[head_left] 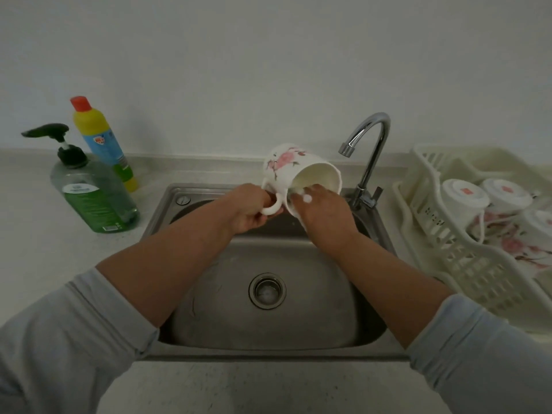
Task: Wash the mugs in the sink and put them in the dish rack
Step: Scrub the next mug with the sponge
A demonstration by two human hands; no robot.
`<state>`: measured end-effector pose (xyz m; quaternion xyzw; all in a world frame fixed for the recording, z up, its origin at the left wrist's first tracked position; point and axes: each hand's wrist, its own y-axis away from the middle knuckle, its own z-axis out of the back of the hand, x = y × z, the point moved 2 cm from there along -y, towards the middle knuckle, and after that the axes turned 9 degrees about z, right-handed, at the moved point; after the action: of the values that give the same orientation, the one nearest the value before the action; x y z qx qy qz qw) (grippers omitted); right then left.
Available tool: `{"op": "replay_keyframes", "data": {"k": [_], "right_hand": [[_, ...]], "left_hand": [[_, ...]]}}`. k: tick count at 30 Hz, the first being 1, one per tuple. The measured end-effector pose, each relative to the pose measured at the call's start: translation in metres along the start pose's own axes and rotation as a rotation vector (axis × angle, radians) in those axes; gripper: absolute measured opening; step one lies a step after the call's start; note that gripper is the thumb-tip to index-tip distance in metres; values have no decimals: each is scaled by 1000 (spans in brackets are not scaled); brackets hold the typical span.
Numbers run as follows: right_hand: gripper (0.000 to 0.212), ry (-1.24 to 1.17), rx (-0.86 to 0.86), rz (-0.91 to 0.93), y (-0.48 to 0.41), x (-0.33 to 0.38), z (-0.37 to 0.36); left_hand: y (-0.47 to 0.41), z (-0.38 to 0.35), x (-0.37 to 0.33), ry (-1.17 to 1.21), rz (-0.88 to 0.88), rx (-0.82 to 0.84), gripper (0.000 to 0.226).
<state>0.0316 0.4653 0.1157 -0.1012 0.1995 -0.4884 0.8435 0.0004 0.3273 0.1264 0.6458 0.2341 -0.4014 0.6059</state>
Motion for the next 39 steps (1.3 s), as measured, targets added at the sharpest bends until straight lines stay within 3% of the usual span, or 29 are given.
{"op": "replay_keyframes", "data": {"k": [2,6,8,11,14,17,20,24,25,29,36,39], "right_hand": [[47,-181,122,-57,-6,8,4],[39,-838,350,-273,-15,4,12],[42,-1064,305,-329,-13,-1,14],[46,-1271,88,-321,-8,0,17],[39,-1108,-168,-315,-6,3,20],[35,-761,-226,-323,0,-5,19],[41,-736,-34,-212,8,-4,21],[36,-222,364,-62,10,1,19],[30,-210,406,-78,11,7,23],[29,-660,379,-145,6,24,35],[50,-1621,-32,-294,6,23,64],[55,-1677,-189,-345,3,21,66]], "left_hand": [[0,-2,-3,-63,-73,-42,26],[9,-7,-7,-217,-137,-62,26],[16,-8,-11,-279,-132,-66,25],[21,-9,-18,-252,-78,-72,24],[19,-12,-20,-48,24,-63,25],[20,-15,-15,114,45,-50,25],[27,-17,-3,139,14,-30,23],[41,-19,2,-63,-61,8,20],[45,-18,1,-123,-85,13,20],[54,-5,2,-177,-119,-10,21],[62,-3,-8,-172,-165,-2,24],[67,-8,-16,-164,-233,-8,29]]}}
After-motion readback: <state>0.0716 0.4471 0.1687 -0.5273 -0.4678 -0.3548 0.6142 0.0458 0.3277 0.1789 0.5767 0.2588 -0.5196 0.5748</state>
